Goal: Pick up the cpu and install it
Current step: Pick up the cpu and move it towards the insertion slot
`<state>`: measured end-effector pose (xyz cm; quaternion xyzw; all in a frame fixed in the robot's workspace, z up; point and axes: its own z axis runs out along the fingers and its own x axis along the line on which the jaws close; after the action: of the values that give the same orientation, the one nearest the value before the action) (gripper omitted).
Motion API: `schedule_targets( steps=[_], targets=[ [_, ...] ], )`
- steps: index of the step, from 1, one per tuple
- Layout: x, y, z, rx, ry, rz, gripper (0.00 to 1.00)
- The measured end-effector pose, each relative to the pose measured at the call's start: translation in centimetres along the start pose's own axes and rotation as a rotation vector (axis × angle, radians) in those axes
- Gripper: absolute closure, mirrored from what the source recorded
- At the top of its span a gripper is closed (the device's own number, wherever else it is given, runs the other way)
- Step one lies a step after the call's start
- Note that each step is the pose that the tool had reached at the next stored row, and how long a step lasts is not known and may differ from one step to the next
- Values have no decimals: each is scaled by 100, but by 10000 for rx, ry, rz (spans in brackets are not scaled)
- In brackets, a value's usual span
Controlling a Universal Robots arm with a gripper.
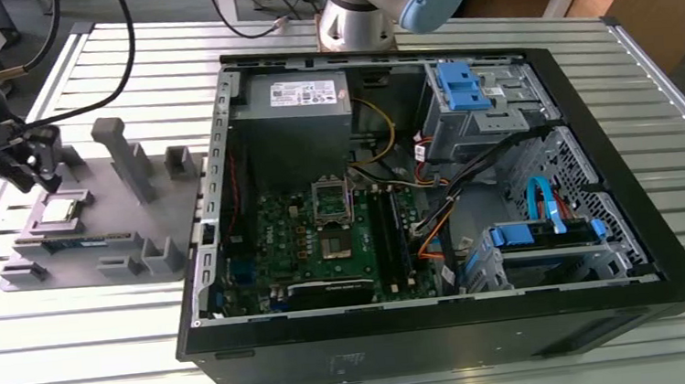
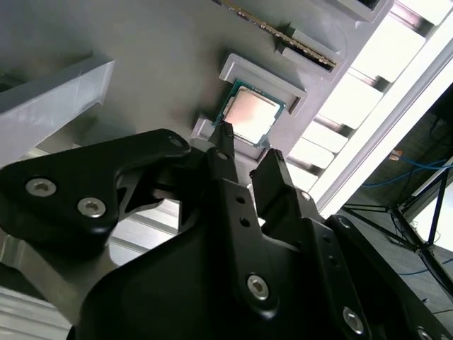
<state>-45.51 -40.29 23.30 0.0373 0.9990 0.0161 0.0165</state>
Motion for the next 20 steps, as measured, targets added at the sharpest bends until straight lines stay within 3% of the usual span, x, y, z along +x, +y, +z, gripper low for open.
schedule_targets(
  steps=[2, 5, 6, 20],
  targets=[
    [0, 0, 0, 2, 0, 0, 53],
    [0, 0, 0, 3, -1, 0, 47],
    [0, 0, 0, 4, 0, 0, 41],
    [0, 0, 10, 24, -2, -1, 41]
  ],
)
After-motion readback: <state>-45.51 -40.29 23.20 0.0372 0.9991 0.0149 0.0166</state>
